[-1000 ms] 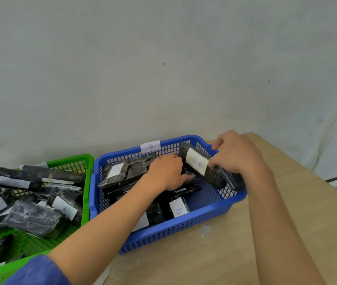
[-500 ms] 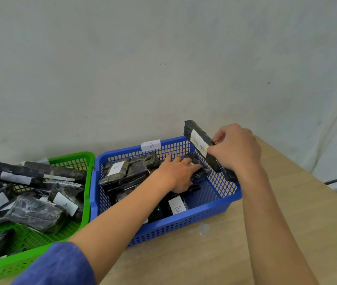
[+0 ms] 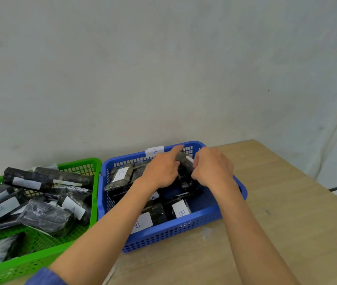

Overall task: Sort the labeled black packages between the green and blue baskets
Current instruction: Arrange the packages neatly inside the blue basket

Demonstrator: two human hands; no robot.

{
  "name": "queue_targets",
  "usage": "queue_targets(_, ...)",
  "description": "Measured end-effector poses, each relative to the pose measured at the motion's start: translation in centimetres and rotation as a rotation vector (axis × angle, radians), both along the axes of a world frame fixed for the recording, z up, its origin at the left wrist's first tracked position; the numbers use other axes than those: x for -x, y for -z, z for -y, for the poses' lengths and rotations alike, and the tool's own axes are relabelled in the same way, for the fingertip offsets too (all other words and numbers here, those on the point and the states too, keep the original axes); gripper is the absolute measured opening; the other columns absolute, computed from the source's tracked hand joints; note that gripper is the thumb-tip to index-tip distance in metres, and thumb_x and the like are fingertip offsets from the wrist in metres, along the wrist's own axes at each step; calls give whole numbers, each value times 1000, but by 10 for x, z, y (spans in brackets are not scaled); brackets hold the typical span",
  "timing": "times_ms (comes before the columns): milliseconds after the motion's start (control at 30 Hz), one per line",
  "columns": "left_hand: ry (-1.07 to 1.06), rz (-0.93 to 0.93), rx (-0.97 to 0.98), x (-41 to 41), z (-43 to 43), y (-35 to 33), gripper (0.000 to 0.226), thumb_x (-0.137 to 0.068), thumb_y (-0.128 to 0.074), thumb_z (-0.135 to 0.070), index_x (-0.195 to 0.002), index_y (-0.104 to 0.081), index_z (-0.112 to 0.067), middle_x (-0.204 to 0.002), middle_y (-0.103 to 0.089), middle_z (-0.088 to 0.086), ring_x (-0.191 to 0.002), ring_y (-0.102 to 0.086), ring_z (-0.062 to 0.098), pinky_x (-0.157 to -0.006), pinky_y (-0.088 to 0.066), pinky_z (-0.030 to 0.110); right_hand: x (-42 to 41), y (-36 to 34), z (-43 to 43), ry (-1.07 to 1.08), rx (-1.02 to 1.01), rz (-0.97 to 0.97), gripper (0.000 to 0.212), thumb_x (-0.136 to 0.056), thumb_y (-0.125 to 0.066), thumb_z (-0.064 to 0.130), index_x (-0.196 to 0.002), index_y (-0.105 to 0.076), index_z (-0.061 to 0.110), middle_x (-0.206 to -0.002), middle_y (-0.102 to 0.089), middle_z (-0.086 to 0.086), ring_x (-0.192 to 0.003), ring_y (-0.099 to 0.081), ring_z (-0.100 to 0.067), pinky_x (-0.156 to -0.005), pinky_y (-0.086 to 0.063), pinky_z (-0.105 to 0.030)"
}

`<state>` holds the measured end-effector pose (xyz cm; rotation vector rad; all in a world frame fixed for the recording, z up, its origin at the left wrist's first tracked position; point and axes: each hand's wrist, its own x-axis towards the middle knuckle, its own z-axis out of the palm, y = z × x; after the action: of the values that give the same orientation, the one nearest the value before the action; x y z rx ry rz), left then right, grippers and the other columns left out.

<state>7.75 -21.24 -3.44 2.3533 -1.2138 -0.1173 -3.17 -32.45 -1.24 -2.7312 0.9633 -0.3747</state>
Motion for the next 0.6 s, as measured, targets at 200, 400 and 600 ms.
queue_targets(200,81,23,-265,0,11,0,39,-107,-38,-34,-142,-55,-28,-136,-64,7,-129,-55,32,-105,-45,49,9,-13,26,-33,-353,435,35,-83,-73,55,-70,-71,23,-66,-67,11,-69,-63,-8,-62,-44,-23)
queue_targets(400,91,31,-76,9,9,-7,32,-103,-51,-22,-133,-62,-20,-131,-63,7,-124,-56,26,-103,-45,44,19,-14,52,-16,-866,594,19,-82,-82,33,-81,-76,16,-68,-70,4,-60,-63,-11,-60,-50,-27)
queue_targets(600,282,-651,219,43,4,-24,47,-84,-78,-27,-125,-56,-24,-115,-71,9,-98,-71,25,-88,-59,43,12,-13,47,-51,-995,665,30,-93,-73,42,-86,-75,13,-72,-69,-1,-62,-63,-13,-63,-53,-31)
